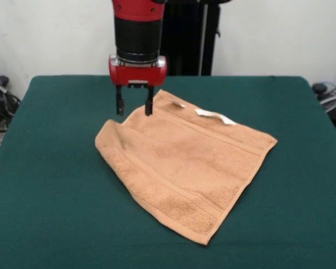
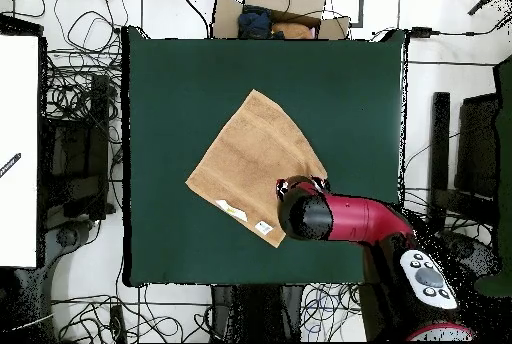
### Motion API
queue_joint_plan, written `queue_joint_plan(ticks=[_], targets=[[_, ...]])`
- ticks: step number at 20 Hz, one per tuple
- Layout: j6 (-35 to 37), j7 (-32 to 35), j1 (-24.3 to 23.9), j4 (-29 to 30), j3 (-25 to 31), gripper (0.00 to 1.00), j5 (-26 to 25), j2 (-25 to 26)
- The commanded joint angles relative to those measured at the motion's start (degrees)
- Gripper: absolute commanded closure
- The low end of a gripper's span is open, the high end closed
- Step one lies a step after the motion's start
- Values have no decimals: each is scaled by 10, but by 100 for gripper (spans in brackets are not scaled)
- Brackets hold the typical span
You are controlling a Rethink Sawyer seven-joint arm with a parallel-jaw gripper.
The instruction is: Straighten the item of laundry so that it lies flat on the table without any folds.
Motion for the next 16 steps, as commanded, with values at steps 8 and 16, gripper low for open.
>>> queue_joint_plan(ticks=[8, 16], targets=[[4, 49, -6, 46, 82, 0, 3, 6], [21, 64, 23, 61, 45, 0, -2, -35]])
